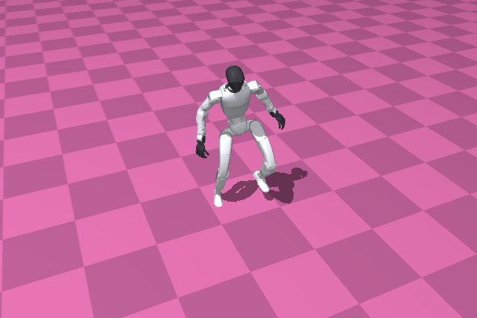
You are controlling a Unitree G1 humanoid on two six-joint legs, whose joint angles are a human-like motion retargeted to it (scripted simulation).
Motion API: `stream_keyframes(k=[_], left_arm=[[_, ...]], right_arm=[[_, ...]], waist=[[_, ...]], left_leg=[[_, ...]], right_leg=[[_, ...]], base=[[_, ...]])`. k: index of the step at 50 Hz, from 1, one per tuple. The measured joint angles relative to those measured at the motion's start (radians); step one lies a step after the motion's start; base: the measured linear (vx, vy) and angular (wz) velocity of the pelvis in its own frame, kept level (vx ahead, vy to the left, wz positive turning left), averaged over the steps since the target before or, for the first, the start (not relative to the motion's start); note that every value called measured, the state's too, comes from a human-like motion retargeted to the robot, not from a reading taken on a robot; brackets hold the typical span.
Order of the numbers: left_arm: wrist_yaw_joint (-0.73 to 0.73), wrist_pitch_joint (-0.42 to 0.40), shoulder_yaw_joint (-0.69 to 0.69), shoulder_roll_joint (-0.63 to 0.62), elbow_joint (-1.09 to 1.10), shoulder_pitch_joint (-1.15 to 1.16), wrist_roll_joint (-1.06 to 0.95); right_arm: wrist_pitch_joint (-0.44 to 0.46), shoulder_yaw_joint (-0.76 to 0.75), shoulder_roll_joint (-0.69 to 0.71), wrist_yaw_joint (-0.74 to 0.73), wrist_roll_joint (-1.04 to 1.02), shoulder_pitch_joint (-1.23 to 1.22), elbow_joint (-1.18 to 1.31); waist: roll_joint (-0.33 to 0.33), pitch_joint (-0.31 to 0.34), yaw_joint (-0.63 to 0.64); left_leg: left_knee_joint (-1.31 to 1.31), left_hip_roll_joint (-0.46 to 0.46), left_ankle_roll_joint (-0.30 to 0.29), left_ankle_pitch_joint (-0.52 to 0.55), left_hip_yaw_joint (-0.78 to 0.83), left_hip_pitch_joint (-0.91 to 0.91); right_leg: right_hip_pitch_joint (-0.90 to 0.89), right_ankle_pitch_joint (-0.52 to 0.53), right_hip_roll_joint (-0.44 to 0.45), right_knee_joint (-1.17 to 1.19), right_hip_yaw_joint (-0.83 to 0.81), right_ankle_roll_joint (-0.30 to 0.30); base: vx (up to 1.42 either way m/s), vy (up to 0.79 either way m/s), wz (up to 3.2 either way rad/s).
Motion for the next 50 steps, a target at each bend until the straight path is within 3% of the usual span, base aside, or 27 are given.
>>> stream_keyframes(k=[3, 8, 13, 17, 22, 25, 26, 28, 30, 31, 35, 37, 40, 44, 50], left_arm=[[0.022, 0.0, 0.007, -0.015, 0.03, 0.015, 0.016], [0.059, 0.009, 0.015, -0.006, 0.05, 0.004, -0.051], [0.061, 0.022, 0.03, 0.024, 0.042, -0.009, -0.134], [0.043, 0.03, 0.045, 0.028, 0.047, 0.0, -0.158], [0.016, 0.025, 0.077, 0.021, 0.078, 0.045, -0.144], [0.019, 0.018, 0.088, 0.027, 0.105, 0.045, -0.132], [0.028, 0.015, 0.092, 0.035, 0.109, 0.044, -0.131], [0.044, 0.018, 0.093, 0.06, 0.106, 0.024, -0.134], [0.06, 0.022, 0.079, 0.088, 0.088, -0.01, -0.137], [0.068, 0.021, 0.066, 0.104, 0.078, -0.04, -0.136], [0.1, -0.005, -0.003, 0.172, 0.025, -0.156, -0.121], [0.108, -0.011, -0.03, 0.211, -0.018, -0.209, -0.128], [0.106, -0.005, -0.036, 0.266, -0.095, -0.262, -0.159], [0.11, 0.012, -0.01, 0.316, -0.162, -0.28, -0.206], [0.07, 0.024, -0.023, 0.312, -0.112, -0.3, -0.186]], right_arm=[[0.0, -0.036, -0.018, -0.01, 0.044, -0.01, -0.021], [0.018, -0.087, -0.037, -0.022, 0.074, 0.025, -0.008], [0.026, -0.081, -0.056, -0.033, -0.002, 0.064, 0.026], [0.024, -0.082, -0.084, -0.053, -0.029, 0.061, 0.027], [0.007, -0.127, -0.095, -0.097, 0.033, 0.026, 0.004], [-0.006, -0.159, -0.086, -0.119, 0.106, 0.001, 0.005], [-0.012, -0.161, -0.077, -0.129, 0.127, -0.001, 0.008], [-0.016, -0.163, -0.06, -0.15, 0.162, -0.01, 0.02], [-0.013, -0.157, -0.048, -0.168, 0.173, -0.012, 0.037], [-0.01, -0.151, -0.035, -0.174, 0.165, -0.013, 0.052], [-0.001, -0.111, 0.032, -0.167, 0.09, 0.017, 0.095], [-0.001, -0.079, 0.066, -0.145, 0.039, 0.038, 0.095], [-0.01, -0.039, 0.103, -0.117, -0.024, 0.056, 0.075], [-0.023, -0.032, 0.12, -0.124, -0.043, 0.062, 0.059], [-0.028, -0.055, 0.093, -0.129, -0.009, 0.084, 0.095]], waist=[[-0.03, 0.004, -0.007], [-0.108, -0.021, -0.05], [-0.139, -0.041, -0.053], [-0.122, -0.05, -0.059], [-0.017, -0.059, -0.064], [0.007, -0.072, -0.085], [0.039, -0.074, -0.081], [0.093, -0.08, -0.08], [0.105, -0.083, -0.093], [0.1, -0.078, -0.098], [0.077, -0.037, -0.118], [0.086, -0.002, -0.123], [0.118, 0.041, -0.116], [0.131, 0.035, -0.115], [0.119, -0.013, -0.158]], left_leg=[[0.281, 0.064, -0.021, -0.077, -0.033, -0.11], [0.532, 0.042, -0.034, -0.122, -0.129, -0.228], [0.521, 0.086, -0.034, -0.002, -0.233, -0.194], [0.317, 0.122, -0.036, 0.183, -0.272, -0.054], [-0.135, 0.255, -0.037, 0.232, -0.28, 0.238], [-0.556, 0.162, -0.037, 0.281, -0.316, 0.445], [-0.691, 0.171, -0.037, 0.291, -0.36, 0.516], [-0.871, 0.217, 0.016, 0.246, -0.381, 0.608], [-0.934, 0.242, 0.11, 0.11, -0.3, 0.647], [-0.957, 0.235, 0.126, 0.053, -0.27, 0.66], [-0.999, 0.18, 0.087, -0.025, -0.296, 0.655], [-1.003, 0.172, 0.066, -0.012, -0.33, 0.641], [-1.044, 0.2, 0.086, 0.008, -0.352, 0.642], [-1.105, 0.216, 0.112, 0.038, -0.336, 0.618], [-1.164, 0.142, 0.082, 0.062, -0.325, 0.58]], right_leg=[[-0.034, 0.025, -0.058, -0.007, 0.051, 0.012], [-0.06, 0.084, -0.221, -0.059, 0.087, 0.054], [-0.044, 0.138, -0.304, -0.126, 0.091, 0.065], [-0.012, 0.172, -0.317, -0.181, 0.091, 0.065], [0.021, 0.175, -0.195, -0.181, 0.093, 0.046], [0.036, 0.189, -0.193, -0.198, 0.094, 0.061], [0.041, 0.194, -0.153, -0.194, 0.084, 0.055], [0.043, 0.221, -0.091, -0.189, 0.052, 0.045], [0.039, 0.285, -0.103, -0.193, 0.015, 0.051], [0.039, 0.341, -0.123, -0.201, -0.005, 0.061], [0.051, 0.523, -0.186, -0.187, -0.105, 0.104], [0.018, 0.443, -0.177, -0.035, -0.163, 0.07], [-0.117, 0.224, -0.128, 0.373, -0.218, -0.03], [-0.318, 0.032, -0.077, 0.842, -0.276, -0.157], [-0.448, -0.095, 0.017, 1.082, -0.294, -0.17]], base=[[-0.1, 0.18, -0.18], [-0.07, 0.25, 0.46], [-0.02, 0.27, 0.19], [-0.01, 0.36, -0.25], [0.0, 0.41, -0.66], [-0.04, 0.6, -0.24], [-0.07, 0.62, -0.27], [-0.13, 0.64, -0.01], [-0.2, 0.75, 0.61], [-0.23, 0.79, 0.86], [-0.23, 0.76, 1.04], [-0.22, 0.64, 0.91], [-0.2, 0.51, 0.35], [-0.15, 0.39, -0.13], [-0.06, 0.35, 0.1]])
